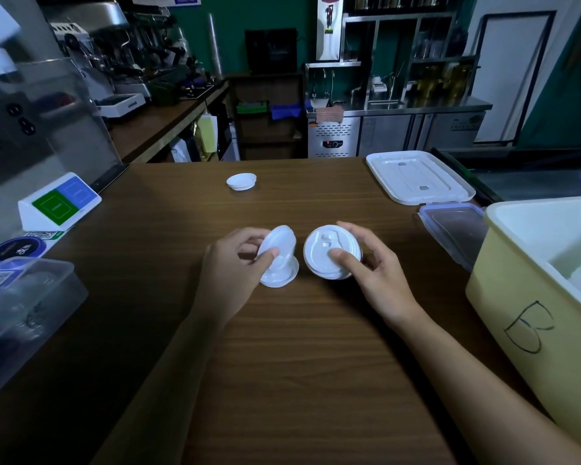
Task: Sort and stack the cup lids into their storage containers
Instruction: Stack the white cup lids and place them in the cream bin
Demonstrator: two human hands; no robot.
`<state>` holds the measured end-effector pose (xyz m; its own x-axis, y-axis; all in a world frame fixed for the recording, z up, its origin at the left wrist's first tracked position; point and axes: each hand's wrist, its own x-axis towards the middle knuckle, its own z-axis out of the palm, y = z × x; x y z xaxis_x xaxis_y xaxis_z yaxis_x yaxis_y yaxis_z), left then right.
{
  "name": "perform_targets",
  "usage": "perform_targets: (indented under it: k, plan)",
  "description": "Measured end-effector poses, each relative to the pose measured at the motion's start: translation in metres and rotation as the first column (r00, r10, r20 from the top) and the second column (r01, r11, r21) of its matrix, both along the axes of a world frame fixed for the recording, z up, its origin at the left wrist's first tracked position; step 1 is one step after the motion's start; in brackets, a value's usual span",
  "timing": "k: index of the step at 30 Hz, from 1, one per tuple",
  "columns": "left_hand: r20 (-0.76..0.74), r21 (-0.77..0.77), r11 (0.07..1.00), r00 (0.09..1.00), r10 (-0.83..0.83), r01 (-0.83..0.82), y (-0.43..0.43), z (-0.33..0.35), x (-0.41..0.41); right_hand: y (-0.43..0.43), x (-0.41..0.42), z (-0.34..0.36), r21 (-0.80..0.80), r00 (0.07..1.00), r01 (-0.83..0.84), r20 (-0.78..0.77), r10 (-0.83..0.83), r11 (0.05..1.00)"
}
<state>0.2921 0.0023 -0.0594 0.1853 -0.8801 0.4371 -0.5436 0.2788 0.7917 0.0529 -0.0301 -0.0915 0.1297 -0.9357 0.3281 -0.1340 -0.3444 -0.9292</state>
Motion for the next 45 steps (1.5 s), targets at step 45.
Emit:
perform_targets:
  k: [45]
  plan:
    - [-0.098, 0.01, 0.926, 0.922, -0.374, 0.377, 0.004, -0.011, -0.031, 0.012, 0.006, 0.007, -0.031, 0.983, -0.185, -0.017, 0.185, 0.982]
